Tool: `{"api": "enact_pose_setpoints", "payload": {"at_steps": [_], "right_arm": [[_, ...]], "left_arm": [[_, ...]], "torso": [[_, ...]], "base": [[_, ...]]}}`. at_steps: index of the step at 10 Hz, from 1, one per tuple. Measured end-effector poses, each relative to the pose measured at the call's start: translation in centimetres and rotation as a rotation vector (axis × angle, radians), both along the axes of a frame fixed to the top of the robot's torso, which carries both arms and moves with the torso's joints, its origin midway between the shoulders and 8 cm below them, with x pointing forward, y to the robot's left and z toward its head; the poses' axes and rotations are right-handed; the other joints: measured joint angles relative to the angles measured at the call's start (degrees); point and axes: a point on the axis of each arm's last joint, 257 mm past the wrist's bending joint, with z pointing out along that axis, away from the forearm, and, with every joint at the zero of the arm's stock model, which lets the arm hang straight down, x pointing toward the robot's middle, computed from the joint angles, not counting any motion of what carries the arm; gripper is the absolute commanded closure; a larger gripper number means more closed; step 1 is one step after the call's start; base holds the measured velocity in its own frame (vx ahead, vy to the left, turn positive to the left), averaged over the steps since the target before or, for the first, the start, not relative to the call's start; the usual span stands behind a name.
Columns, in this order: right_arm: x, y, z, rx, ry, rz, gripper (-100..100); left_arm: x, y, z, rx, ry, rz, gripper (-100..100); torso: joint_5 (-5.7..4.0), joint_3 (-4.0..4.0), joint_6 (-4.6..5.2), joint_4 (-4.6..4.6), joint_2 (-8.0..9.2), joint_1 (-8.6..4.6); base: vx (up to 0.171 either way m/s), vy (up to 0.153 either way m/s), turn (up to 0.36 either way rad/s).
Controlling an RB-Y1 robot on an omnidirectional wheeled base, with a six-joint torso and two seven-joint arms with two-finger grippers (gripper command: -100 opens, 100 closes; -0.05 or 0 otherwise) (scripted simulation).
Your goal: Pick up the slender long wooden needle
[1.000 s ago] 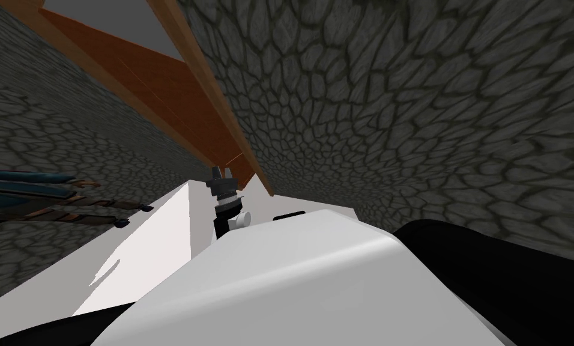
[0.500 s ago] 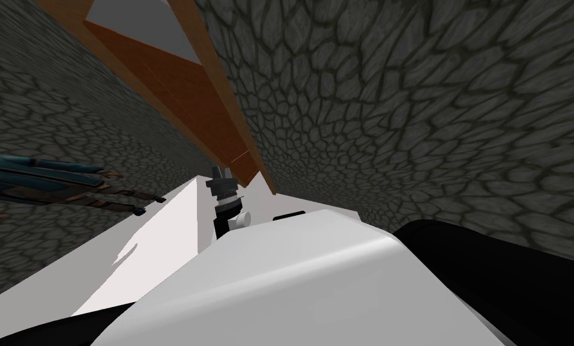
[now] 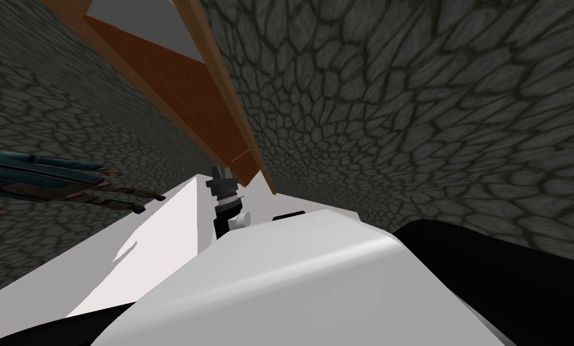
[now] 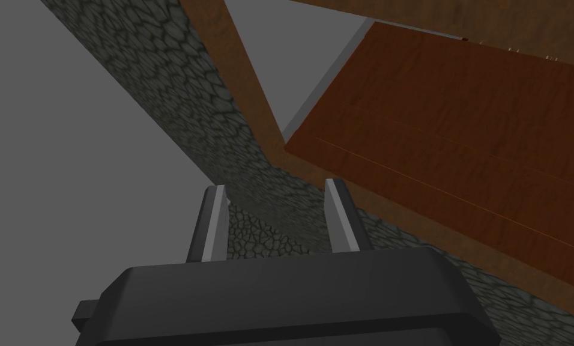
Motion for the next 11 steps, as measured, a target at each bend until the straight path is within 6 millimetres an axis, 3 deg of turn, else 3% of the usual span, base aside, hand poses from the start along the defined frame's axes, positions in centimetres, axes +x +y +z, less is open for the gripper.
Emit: {"api": "enact_pose_setpoints", "payload": {"at_steps": [1,2,6,11], "right_arm": [[0.0,0.0,0.0,0.000,0.000,0.000,0],[0.0,0.0,0.0,0.000,0.000,0.000,100],[2.1,-0.8,0.3,0.011,0.006,0.063,100],[6.1,-2.1,0.5,0.014,0.005,0.150,100]], "left_arm": [[0.0,0.0,0.0,0.000,0.000,0.000,0],[0.0,0.0,0.0,0.000,0.000,0.000,0],[0.0,0.0,0.0,0.000,0.000,0.000,0],[0.0,0.0,0.0,0.000,0.000,0.000,0]], "torso": [[0.00,0.01,0.00,0.00,0.01,-0.01],[0.00,0.01,0.01,0.00,0.01,-0.01],[-0.04,-0.07,-0.01,-0.02,-0.12,-0.14],[-0.05,0.01,0.05,-0.01,0.03,-0.14]], "base": [[0.000,0.000,0.000],[0.048,-0.070,-0.166],[0.036,-0.040,-0.128],[0.007,-0.026,-0.154]]}}
